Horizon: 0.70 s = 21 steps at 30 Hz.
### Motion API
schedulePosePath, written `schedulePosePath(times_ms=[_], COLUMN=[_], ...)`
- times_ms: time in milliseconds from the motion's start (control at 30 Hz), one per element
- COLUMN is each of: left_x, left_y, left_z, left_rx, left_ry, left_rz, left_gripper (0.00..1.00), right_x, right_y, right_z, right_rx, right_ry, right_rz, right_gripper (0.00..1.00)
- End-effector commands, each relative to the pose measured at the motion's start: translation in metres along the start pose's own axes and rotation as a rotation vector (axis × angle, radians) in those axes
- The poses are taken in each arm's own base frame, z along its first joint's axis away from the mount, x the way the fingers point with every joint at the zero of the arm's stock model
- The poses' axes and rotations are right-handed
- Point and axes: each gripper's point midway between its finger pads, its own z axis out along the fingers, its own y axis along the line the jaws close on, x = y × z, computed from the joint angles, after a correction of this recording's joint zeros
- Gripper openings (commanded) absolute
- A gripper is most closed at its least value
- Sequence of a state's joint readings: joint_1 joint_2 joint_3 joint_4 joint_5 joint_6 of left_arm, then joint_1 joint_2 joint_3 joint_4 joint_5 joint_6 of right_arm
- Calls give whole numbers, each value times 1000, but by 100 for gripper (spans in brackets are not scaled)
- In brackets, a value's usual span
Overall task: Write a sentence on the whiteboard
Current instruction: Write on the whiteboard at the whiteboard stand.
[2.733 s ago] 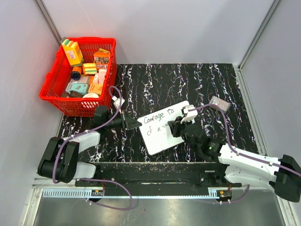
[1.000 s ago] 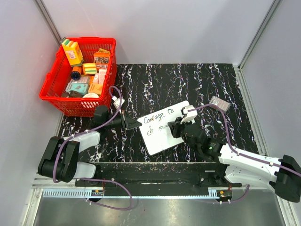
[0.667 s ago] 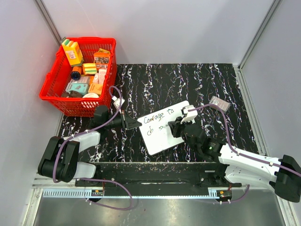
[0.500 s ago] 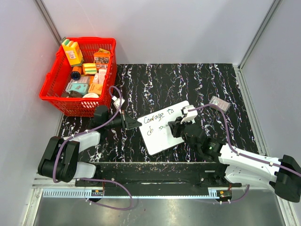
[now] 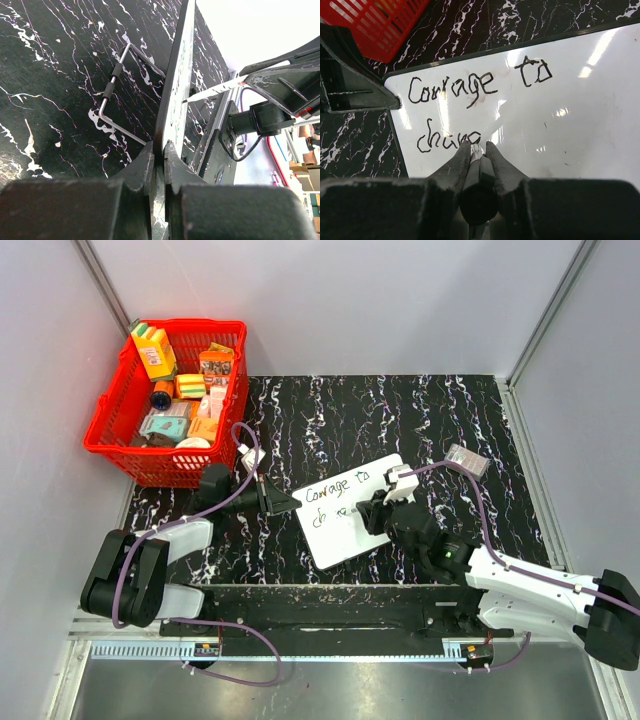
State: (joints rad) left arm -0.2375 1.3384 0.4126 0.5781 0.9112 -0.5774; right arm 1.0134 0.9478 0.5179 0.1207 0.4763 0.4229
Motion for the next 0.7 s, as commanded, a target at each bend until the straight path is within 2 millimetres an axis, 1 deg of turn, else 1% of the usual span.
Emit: schedulePosePath(times_ms=[0,200,667], left_x=[-15,-15,-14], left_y=[26,25,27], left_z=[1,1,1], left_rx=[-101,-99,-102], left_ry=[-66,-66,-64], left_rz=[118,121,118], left_gripper=[0,0,0], right_x=[15,22,27], right_y=[-8,-10,-1], right_z=[-3,-6,-7], right_rx=[22,21,-23], right_ry=[65,95,121], right_rz=[-26,-30,-18], right_gripper=[0,0,0])
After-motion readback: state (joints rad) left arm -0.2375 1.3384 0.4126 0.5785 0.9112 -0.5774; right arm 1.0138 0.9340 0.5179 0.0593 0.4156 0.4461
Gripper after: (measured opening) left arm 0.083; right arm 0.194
